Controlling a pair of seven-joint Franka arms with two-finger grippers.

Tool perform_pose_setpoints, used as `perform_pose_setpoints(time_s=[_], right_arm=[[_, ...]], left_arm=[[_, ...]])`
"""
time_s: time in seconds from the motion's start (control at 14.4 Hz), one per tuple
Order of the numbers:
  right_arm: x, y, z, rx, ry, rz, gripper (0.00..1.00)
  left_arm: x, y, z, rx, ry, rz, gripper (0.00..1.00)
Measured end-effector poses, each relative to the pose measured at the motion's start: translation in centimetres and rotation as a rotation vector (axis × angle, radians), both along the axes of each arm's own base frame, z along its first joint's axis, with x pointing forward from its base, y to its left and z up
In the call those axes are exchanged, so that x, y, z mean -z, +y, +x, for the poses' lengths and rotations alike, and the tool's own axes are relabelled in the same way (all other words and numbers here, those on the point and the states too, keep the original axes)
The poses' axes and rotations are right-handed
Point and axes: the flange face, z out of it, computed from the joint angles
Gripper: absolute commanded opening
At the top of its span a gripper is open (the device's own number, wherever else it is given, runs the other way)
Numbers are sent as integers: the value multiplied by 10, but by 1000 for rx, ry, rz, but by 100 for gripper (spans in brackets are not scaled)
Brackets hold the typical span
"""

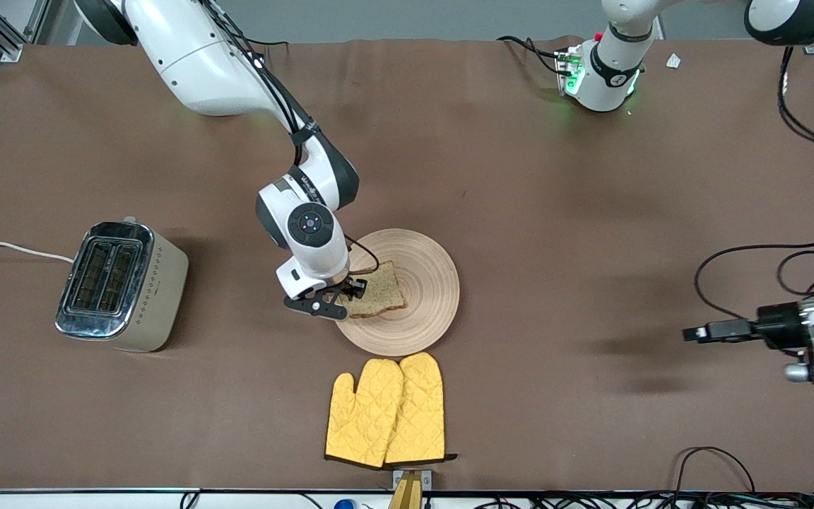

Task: Move plate and put bread in toaster
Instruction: 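Release the plate with the left gripper while the right gripper lowers, then grasp the bread slice with the right gripper while the left withdraws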

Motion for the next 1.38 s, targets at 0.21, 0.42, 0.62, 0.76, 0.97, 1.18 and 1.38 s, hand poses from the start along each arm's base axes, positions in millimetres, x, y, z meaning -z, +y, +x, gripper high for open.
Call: perform_pose_setpoints(time_s=[0.21, 0.42, 0.62, 0.76, 0.97, 1.18, 1.38], right_arm=[[5, 0, -1, 0, 6, -4, 56], [8, 0, -1, -1, 10, -6, 56], [8, 1, -2, -4, 10, -6, 55], [8, 2, -3, -5, 10, -6, 55], [8, 5, -4, -10, 10, -6, 52], [8, 7, -6, -14, 10, -7, 50], [9, 8, -6, -15, 11, -7, 46]], left_arm=[[-83, 2, -21, -5, 57, 143, 100], [-159, -20, -43, -56, 108, 252, 100], [-215, -53, -65, -57, 118, 397, 100], [-243, -82, -79, -36, 116, 512, 100], [-282, -131, -104, 17, 87, 691, 100], [-312, -176, -131, 58, 39, 854, 100], [-321, -185, -152, 66, 47, 892, 100]])
